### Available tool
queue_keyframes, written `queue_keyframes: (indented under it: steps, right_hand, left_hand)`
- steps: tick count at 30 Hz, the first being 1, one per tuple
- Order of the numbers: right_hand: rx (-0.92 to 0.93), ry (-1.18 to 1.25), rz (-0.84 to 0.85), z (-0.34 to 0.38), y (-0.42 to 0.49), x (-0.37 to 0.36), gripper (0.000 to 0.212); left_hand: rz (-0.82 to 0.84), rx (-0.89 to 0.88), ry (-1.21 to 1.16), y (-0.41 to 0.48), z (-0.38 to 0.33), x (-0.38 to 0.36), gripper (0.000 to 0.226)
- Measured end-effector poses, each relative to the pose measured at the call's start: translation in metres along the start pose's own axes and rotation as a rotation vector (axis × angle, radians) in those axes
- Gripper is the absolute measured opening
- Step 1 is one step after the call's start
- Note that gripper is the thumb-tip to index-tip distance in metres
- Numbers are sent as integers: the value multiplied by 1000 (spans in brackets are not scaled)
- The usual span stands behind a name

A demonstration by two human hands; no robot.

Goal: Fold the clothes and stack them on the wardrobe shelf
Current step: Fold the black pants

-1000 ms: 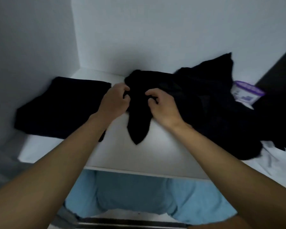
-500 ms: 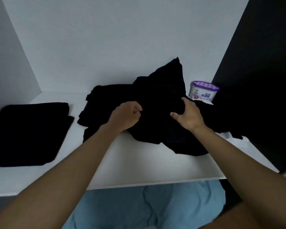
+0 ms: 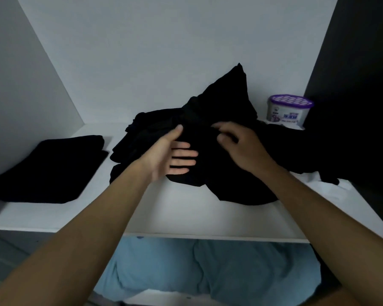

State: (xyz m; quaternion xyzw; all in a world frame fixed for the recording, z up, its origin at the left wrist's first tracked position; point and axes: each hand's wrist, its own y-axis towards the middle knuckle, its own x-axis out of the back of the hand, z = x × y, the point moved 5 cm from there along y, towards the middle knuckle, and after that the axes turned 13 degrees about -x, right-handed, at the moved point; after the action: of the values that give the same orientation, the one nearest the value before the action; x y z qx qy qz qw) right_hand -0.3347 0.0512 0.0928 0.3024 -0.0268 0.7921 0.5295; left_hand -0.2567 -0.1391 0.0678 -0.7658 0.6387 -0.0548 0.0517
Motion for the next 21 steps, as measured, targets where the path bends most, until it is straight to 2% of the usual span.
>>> queue_keyframes:
  steps: [1,3,6,7,8,10,13,15,17,18,19,21]
  right_hand:
    - [37,-58,138,6,-16,-12,24]
    - [60,-142,388,8,-51,-36,18]
    - [-19,-160,623,4,-93,-52,9]
    - [-47,-149,664,3,-102,-51,8]
    - [-64,-135,663,2,-107,-48,12]
    - [-134,-64,557,3,-110,-35,24]
    - [-453,168,226,-10,-98,-8,33]
    - [-695,357,91,-20,-94,0,47]
    - [-863,572,141,-20,-96,-12,66]
    - [-890,683,180,-17,-96,-21,72]
    - [-892,803,186,-13,-97,-31,74]
    - [-910,982,93,-8,-102,-47,67]
  left_hand:
    - [20,23,-128,-1,-3,-6,71]
    - [-23,5,-196,-3,-6,-17,62]
    - [-261,-70,-5,-11,2,-24,25]
    - [-287,-105,61,-14,7,-24,17]
    - [-274,-140,99,-20,11,-24,17]
    - [-215,-197,121,-33,18,-22,24]
    - [-130,-268,90,-60,23,-13,28]
    - [-22,-289,75,-83,26,-12,30]
    - [130,-273,108,-108,34,-17,28]
    - [211,-257,151,-120,39,-20,27]
    - [286,-247,211,-133,44,-24,27]
    - [390,-227,338,-155,56,-26,30]
